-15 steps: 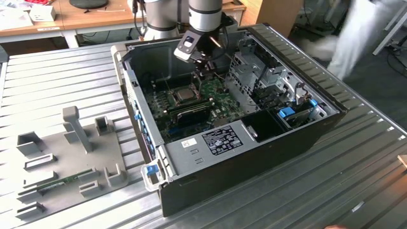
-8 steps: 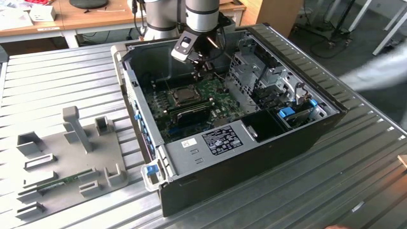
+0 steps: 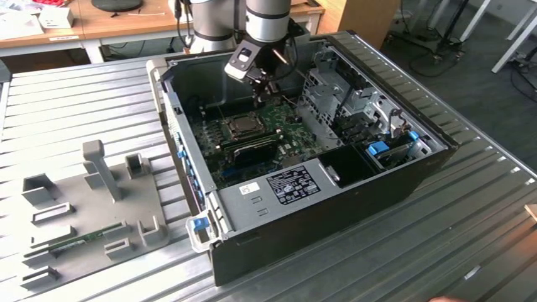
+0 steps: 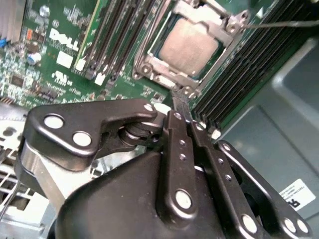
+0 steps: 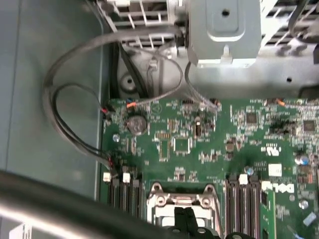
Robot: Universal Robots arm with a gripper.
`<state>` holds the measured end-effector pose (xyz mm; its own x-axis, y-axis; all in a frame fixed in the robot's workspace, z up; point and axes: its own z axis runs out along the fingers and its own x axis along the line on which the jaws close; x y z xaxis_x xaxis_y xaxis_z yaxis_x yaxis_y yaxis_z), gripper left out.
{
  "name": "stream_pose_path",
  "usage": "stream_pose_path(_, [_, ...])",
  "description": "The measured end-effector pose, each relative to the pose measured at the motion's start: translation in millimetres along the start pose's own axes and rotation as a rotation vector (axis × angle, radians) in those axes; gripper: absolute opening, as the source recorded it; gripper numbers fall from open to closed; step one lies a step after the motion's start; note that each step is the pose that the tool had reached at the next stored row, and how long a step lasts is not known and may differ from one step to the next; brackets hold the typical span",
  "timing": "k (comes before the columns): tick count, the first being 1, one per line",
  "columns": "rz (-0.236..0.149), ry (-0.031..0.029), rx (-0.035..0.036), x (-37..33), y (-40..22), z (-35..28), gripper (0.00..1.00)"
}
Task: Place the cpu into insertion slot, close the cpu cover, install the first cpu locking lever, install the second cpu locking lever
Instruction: 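Close the cpu cover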
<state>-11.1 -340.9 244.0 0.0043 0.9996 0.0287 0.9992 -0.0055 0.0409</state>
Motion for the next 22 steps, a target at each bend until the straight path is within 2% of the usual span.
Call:
stream_pose_path(1, [0.0, -0.0001, 0.0076, 0.0, 0.0, 0.2, 0.1])
stream_pose_path(2, [0.0, -0.0003, 0.011, 0.0, 0.0, 0.1, 0.1])
stream_pose_path(9, [0.0, 0.0002, 0.0148, 0.0, -0.6, 0.7, 0.1])
stream_pose_path(22, [0.0, -0.0003, 0.0151, -0.5, -26.8, 9.5, 0.1])
